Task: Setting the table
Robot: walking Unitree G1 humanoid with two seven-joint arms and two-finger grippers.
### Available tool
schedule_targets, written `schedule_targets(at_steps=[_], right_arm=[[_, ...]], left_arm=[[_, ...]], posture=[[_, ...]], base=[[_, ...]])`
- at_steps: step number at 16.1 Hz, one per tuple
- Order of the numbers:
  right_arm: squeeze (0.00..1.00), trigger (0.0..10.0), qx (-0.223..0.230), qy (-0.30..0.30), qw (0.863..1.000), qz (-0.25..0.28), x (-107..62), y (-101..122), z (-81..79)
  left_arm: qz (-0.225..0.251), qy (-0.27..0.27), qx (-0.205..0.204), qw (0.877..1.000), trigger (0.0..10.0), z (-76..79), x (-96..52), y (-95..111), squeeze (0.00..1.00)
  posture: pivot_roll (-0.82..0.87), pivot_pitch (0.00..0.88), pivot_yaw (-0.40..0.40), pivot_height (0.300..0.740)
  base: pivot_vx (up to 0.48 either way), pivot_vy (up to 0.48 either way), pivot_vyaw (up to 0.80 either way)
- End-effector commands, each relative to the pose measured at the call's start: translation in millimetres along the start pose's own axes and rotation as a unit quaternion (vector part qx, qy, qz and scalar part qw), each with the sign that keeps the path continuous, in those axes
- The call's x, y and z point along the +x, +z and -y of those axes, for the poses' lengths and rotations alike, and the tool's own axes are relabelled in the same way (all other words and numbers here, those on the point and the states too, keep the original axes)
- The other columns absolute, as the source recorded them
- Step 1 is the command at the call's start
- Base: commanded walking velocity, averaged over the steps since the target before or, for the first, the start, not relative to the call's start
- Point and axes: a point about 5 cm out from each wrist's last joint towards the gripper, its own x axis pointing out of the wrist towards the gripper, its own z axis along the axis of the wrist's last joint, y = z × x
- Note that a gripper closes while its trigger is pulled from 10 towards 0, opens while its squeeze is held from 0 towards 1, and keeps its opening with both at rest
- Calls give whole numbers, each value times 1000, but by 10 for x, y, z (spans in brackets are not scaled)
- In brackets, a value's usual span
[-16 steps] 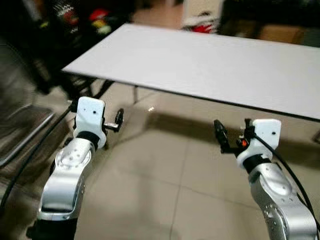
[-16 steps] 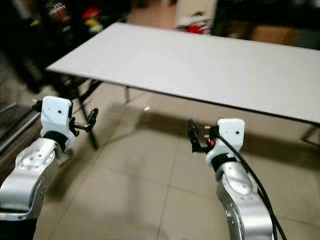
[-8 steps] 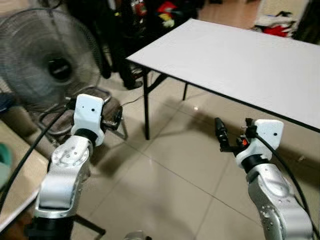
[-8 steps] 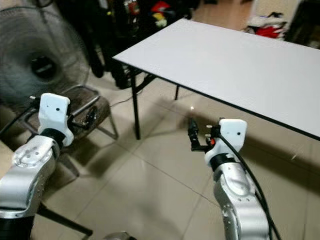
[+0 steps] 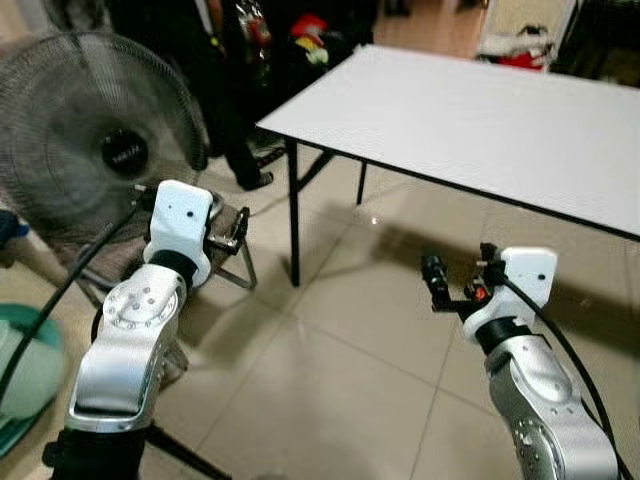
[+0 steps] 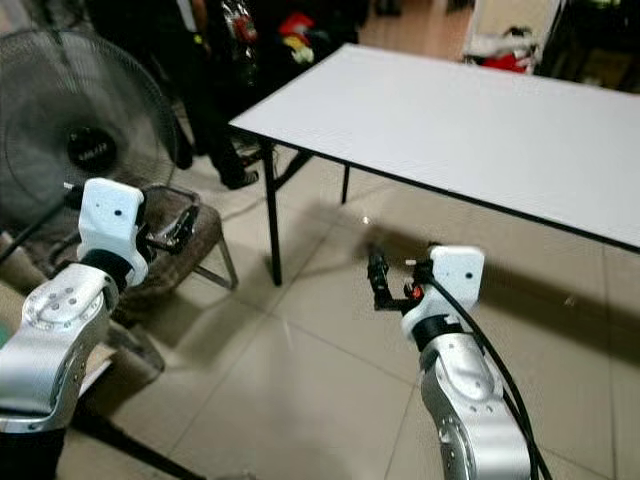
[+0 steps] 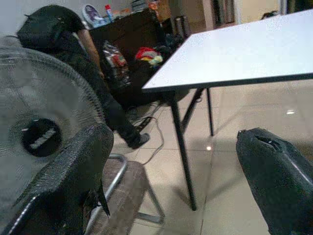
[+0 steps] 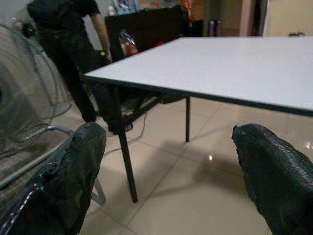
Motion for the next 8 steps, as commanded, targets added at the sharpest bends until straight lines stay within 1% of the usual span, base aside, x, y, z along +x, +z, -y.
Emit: schedule_targets(at_steps=[1, 4, 5, 6, 8], right_arm=[[0, 10000, -5, -2, 1000, 10, 0, 40, 25], [0, 10000, -3, 1, 1000, 14, 3, 46, 16], [0, 10000, 0, 1, 1000, 14, 2, 42, 11], [0, 10000, 4, 6, 1000, 12, 5, 36, 1], [0, 10000, 7, 17, 1000, 10, 8, 28, -35]], left_arm=[[9, -2, 9, 1000, 10000, 15, -3, 43, 0], [7, -1, 8, 1000, 10000, 5, -8, 38, 0], [7, 1, 7, 1000, 10000, -3, -11, 31, 0], [1, 6, -7, 1000, 10000, -19, -13, 15, 0], [1, 10, -10, 1000, 10000, -49, -13, 18, 0]], posture=[[34, 0, 69, 740], [36, 0, 65, 740], [37, 0, 65, 740], [38, 0, 65, 740], [41, 0, 64, 740]], base=[[0, -480, 800], [0, -480, 738], [0, -405, 0], [0, 0, 0], [0, 480, 0]])
